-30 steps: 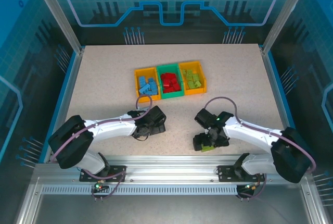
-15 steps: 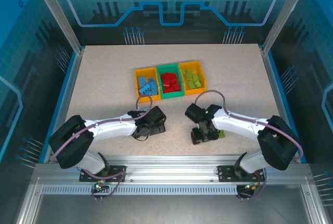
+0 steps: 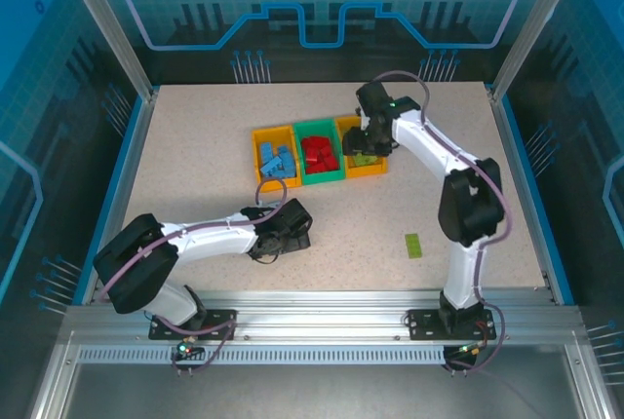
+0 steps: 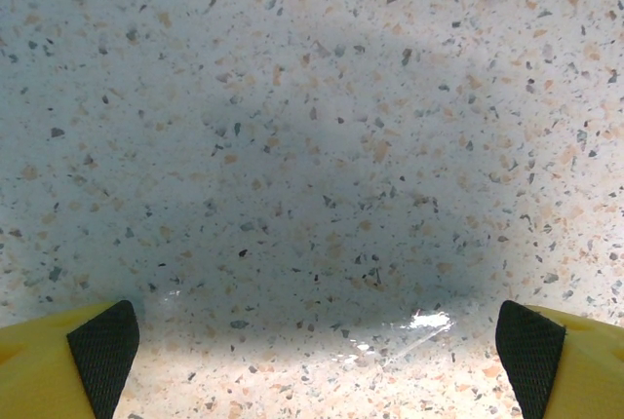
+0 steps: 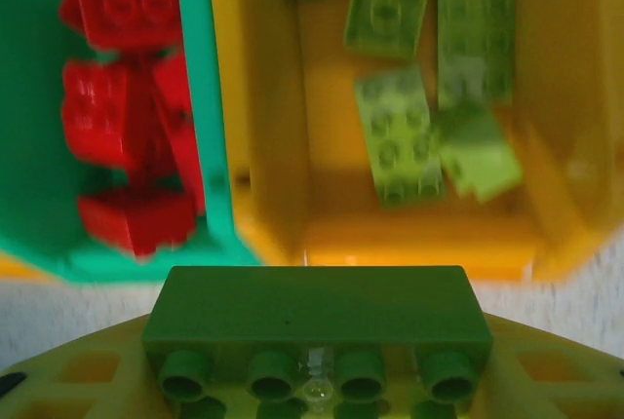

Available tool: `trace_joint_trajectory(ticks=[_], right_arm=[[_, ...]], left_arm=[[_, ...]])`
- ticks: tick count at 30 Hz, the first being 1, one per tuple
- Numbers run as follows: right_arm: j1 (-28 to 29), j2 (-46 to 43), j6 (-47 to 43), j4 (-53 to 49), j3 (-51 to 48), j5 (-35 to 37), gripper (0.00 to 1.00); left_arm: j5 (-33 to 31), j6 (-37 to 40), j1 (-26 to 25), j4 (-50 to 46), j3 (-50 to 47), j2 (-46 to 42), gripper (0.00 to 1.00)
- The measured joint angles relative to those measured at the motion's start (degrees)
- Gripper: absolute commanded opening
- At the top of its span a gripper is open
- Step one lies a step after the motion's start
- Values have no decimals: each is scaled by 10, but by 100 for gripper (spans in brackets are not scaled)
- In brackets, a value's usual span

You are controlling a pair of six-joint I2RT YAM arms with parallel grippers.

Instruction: Sort the legos into containers by color

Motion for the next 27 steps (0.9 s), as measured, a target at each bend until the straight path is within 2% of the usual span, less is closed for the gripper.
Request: trace_joint_trajectory(ticks=[4, 5, 9, 10, 15, 19, 27], right_arm=[[-10, 77, -6, -25, 93, 0, 58], [-12, 91, -7, -31, 109, -1, 60], [-17, 126, -9, -50, 152, 1, 85], [-18, 129, -10, -54, 157, 1, 89], [-19, 124, -17, -58, 155, 1, 94], [-19, 47, -18, -43, 49, 8, 95], [-19, -252, -4, -19, -314, 38, 93]], left_arm=[[0, 0, -1, 0, 0, 0, 99], [0, 0, -2, 0, 0, 0, 99], [0, 0, -2, 0, 0, 0, 99], [0, 0, -2, 0, 0, 0, 99], [0, 0, -2, 0, 0, 0, 99], [0, 0, -3, 0, 0, 0, 99], [0, 0, -6, 9, 0, 11, 99]])
